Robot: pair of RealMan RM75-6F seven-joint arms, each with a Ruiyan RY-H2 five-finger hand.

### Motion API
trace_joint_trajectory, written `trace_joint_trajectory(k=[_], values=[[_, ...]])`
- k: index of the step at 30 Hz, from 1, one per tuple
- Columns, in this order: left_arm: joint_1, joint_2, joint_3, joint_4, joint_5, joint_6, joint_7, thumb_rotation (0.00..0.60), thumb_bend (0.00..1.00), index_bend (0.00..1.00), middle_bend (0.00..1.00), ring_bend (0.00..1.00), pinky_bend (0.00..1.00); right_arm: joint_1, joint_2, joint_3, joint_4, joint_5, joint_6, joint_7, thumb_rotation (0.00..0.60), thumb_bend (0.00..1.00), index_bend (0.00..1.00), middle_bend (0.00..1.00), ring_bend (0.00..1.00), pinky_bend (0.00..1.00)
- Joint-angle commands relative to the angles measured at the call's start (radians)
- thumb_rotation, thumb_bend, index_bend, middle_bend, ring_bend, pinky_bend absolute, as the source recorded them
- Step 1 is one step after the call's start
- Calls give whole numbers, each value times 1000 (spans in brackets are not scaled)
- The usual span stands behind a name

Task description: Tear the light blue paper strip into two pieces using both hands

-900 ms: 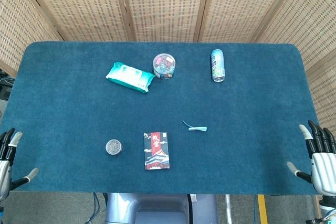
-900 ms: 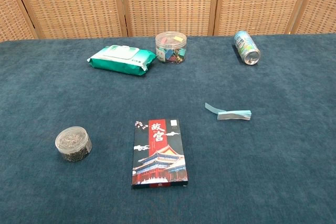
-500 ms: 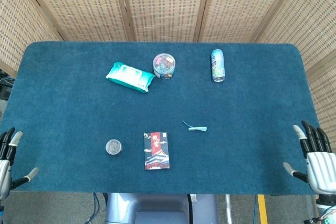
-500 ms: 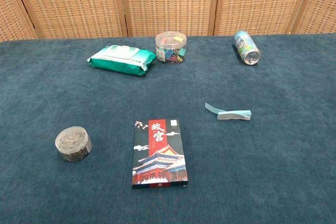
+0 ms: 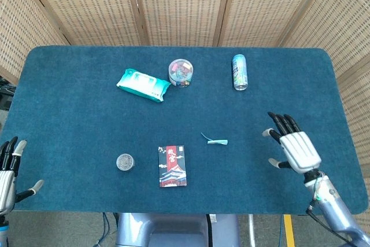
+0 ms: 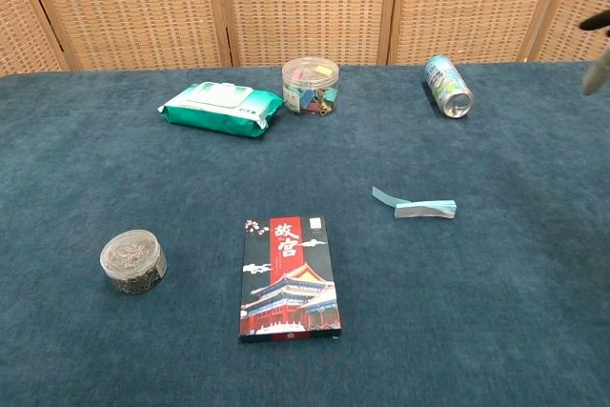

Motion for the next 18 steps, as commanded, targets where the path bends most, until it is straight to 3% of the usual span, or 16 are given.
trace_joint_trajectory(k=[1,8,15,18], values=[[-9,-5,-12,-3,-25,-16,13,600,0,0,0,0,0,127,-70,70,6,152,-143,-84,600,135,346,0,0,0],[-24,-6,-31,-6,-75,-46,20,600,0,0,0,0,0,248,-199,86,52,344,-206,-279,600,234,362,0,0,0],[-34,-8,-34,-3,-92,-64,30,600,0,0,0,0,0,322,-335,53,162,479,-209,-430,600,360,389,0,0,0],[-36,-9,-33,-4,-94,-66,30,600,0,0,0,0,0,340,-380,44,203,522,-203,-464,600,363,390,0,0,0]])
